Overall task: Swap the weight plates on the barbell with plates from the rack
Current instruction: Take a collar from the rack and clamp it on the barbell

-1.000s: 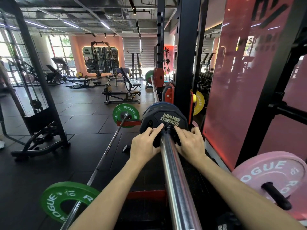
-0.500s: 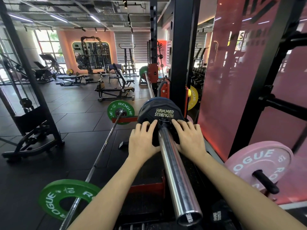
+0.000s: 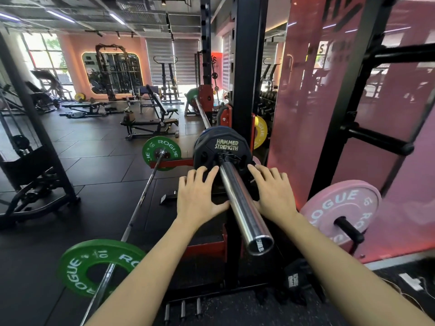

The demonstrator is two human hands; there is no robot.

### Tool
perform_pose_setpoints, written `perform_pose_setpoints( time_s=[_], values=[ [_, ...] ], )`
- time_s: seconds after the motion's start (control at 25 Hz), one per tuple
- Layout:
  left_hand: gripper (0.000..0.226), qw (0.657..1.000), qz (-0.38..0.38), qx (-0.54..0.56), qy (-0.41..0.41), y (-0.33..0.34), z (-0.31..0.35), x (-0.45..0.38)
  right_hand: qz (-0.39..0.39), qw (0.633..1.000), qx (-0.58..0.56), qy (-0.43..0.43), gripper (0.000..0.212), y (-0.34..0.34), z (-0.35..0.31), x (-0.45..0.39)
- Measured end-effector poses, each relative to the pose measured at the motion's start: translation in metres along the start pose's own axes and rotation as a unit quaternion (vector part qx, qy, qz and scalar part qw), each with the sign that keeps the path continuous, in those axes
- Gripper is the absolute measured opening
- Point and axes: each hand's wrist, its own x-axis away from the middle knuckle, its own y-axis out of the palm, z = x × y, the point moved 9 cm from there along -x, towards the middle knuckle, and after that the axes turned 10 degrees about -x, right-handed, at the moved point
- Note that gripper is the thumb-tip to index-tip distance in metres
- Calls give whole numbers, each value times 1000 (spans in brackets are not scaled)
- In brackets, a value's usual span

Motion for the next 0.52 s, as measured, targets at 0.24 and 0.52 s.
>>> perform_pose_setpoints(
  time_s=[0.24, 0.52],
  values=[
    [94, 1000, -10, -28, 1, -54, 21, 36, -12, 1000, -4, 2, 84, -50, -8, 40],
    [97, 997, -13, -73, -25, -132, 57, 107, -18, 999, -37, -30, 86, -122, -19, 104]
  ],
)
